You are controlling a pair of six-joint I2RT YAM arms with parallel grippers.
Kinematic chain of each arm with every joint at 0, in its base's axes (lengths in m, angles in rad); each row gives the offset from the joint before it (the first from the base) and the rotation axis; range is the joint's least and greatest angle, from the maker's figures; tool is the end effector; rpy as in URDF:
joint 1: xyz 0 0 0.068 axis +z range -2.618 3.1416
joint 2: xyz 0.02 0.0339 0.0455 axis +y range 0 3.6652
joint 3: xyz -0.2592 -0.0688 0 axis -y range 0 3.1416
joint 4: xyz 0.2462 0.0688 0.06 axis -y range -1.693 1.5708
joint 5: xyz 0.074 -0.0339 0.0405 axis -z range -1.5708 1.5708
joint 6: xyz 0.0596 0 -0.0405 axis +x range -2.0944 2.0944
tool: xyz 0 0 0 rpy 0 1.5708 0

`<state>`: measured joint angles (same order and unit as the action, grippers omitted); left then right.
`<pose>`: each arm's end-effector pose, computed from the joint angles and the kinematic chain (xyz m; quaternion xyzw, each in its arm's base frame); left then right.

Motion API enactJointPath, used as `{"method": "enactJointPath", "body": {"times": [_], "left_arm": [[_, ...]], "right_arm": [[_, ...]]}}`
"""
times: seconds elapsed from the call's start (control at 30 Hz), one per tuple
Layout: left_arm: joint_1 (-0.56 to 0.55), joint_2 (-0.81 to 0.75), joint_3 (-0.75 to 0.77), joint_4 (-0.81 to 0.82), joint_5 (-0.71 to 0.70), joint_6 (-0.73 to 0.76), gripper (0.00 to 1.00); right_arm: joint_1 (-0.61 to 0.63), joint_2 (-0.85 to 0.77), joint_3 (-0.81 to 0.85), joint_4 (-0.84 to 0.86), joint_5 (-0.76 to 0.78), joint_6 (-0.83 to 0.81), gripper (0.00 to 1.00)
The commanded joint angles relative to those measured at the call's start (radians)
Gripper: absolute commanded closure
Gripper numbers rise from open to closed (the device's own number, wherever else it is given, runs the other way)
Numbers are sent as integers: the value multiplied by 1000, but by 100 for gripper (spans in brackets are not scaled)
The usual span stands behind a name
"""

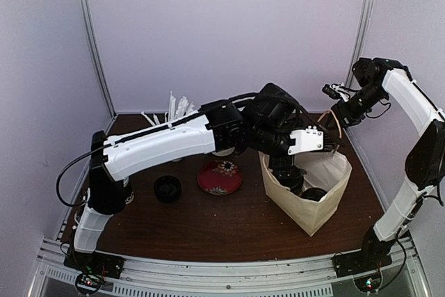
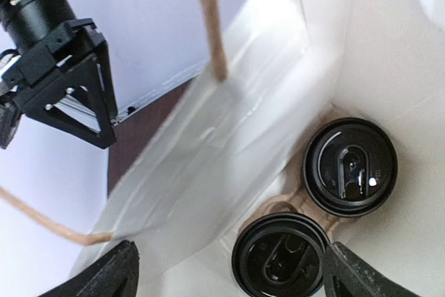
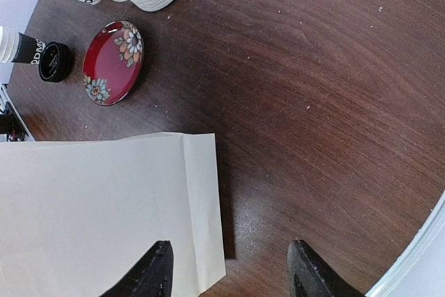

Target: Pack the takeout coffee

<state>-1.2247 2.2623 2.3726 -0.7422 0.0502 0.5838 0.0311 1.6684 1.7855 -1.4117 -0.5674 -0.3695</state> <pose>0.1774 -0.5007 0.3210 0.7077 0.5423 -0.1637 0.4222 0.3155 0.0419 0.3403 -0.2270 0.9242 0.2510 0.1770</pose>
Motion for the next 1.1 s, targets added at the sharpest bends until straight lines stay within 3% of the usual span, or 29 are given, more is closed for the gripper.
{"method": "enactJointPath", "body": {"times": [0.0, 0.13, 0.33, 0.43, 0.53, 0.7, 0.9, 1.0, 1.07], "left_arm": [[8, -150, -119, 257, -67, -36, 5], [5, -322, -318, 473, -181, -112, 3], [7, -588, -565, 597, -223, -233, 2], [8, -654, -630, 555, -311, -262, 3], [45, -701, -714, 494, -499, -335, 11], [192, -740, -810, 211, -671, -668, 28], [443, -932, -1045, 166, -553, -860, 46], [600, -979, -1113, 193, -455, -936, 48], [705, -988, -1157, 241, -369, -979, 43]], "right_arm": [[-18, -24, 21, 7, 31, 15, 41], [-17, -20, 2, 33, 39, 24, 41], [-43, -8, -23, 74, 41, 38, 41], [-45, 4, -16, 76, 39, 38, 41], [-45, 14, -9, 76, 38, 40, 41], [-45, 4, -9, 72, 48, 39, 41], [-45, -32, -29, 89, 70, 42, 41], [-45, -37, -37, 96, 70, 43, 41], [-45, -37, -39, 97, 67, 43, 41]]}}
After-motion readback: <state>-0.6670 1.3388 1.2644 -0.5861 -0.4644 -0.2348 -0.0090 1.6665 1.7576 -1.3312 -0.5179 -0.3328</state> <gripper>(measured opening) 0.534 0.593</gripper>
